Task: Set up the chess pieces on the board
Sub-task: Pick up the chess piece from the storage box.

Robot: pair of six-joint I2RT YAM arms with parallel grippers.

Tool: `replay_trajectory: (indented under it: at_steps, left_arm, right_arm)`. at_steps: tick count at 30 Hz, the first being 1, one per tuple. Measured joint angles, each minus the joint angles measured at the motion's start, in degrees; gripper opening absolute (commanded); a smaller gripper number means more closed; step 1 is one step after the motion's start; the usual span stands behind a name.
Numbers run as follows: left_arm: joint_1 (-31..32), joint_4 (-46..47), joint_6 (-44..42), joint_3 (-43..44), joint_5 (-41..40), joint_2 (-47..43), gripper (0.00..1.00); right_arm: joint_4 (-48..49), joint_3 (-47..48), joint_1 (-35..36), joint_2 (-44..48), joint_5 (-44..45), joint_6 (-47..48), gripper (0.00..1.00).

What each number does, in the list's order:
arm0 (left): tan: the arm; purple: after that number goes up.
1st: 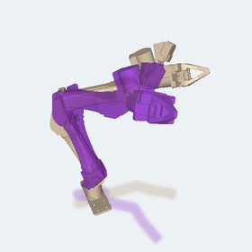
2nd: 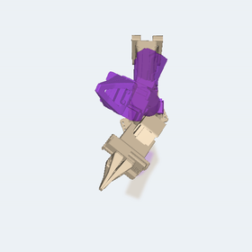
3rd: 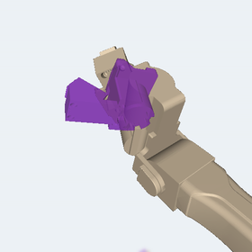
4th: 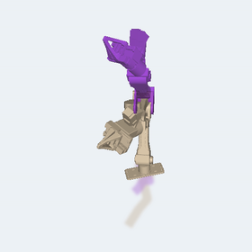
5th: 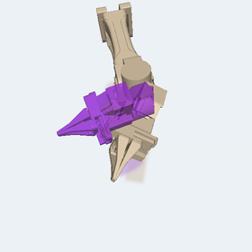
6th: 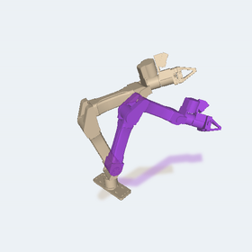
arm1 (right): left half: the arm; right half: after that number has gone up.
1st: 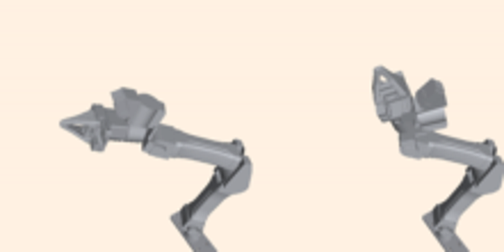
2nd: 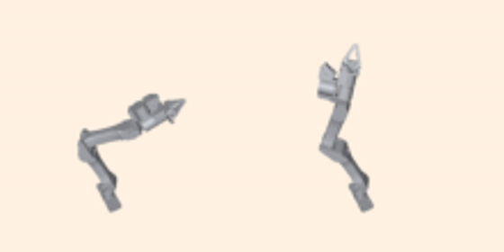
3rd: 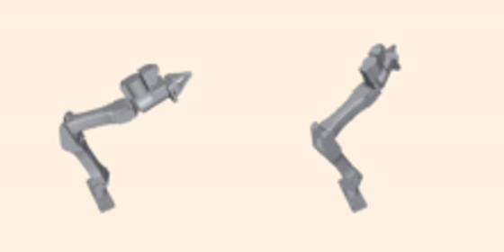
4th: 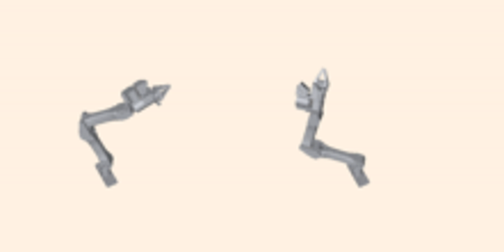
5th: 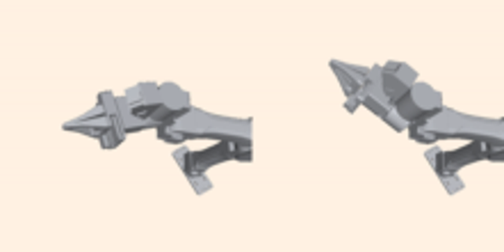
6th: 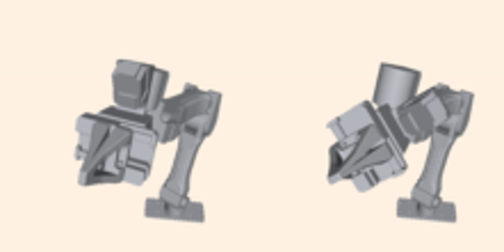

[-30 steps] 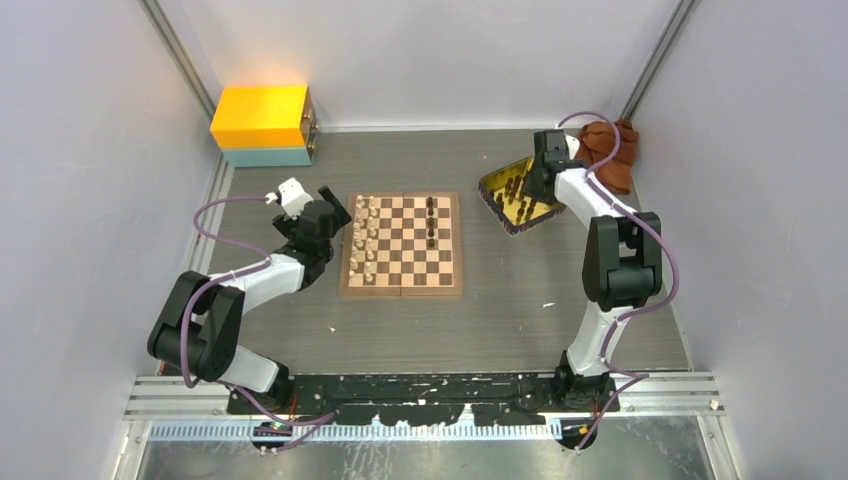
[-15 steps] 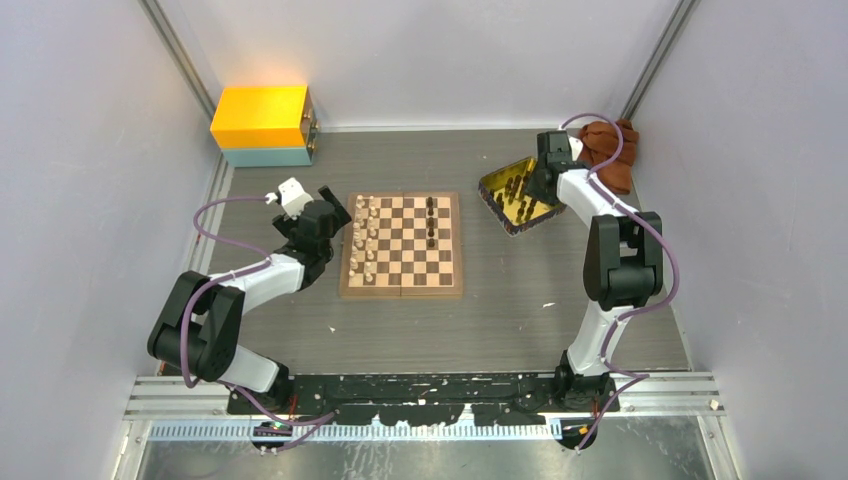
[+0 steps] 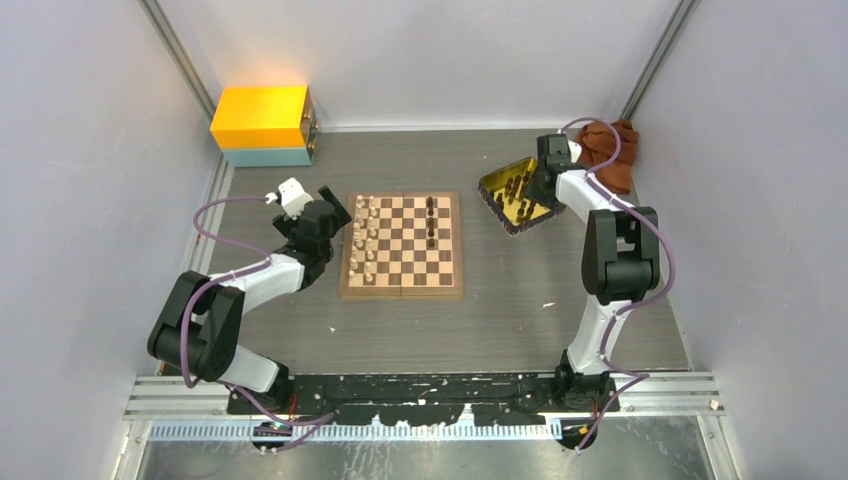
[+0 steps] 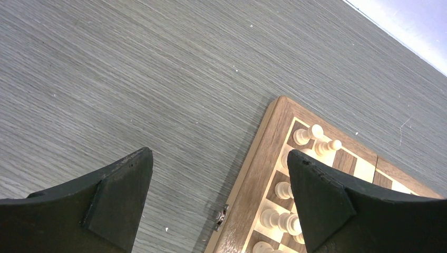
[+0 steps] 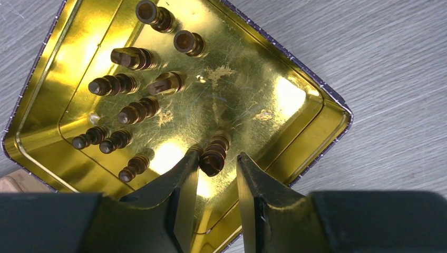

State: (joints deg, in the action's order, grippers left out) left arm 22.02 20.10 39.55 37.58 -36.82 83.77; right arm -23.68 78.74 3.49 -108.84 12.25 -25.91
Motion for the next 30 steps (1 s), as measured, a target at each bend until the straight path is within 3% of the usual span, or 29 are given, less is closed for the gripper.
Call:
replay_trajectory:
  at_steps: [4, 10, 15, 20, 30]
  left_arm:
    - [0.0, 0.0, 0.0, 0.0, 0.0, 0.0, 0.98]
    - [0.0, 0.0, 0.0, 0.0, 0.0, 0.0, 0.98]
    - [0.0, 0.2, 0.0, 0.0, 0.0, 0.0, 0.98]
    - [0.0, 0.2, 0.0, 0.0, 0.0, 0.0, 0.98]
    - [0.0, 0.2, 0.0, 0.0, 0.0, 0.0, 0.98]
  right_arm:
    - [0.1, 0.0, 0.0, -0.8, -0.4, 0.0, 0.37]
    - [0.6, 0.0, 0.0, -1.6, -0.8, -0.1, 0.29]
    - [1.0, 0.0, -0.1, -1.7, -0.9, -0.3, 0.12]
    - [1.0, 0.0, -0.3, -1.7, -0.9, -0.4, 0.02]
    - [0.9, 0.1, -0.3, -1.7, -0.9, -0.3, 0.01]
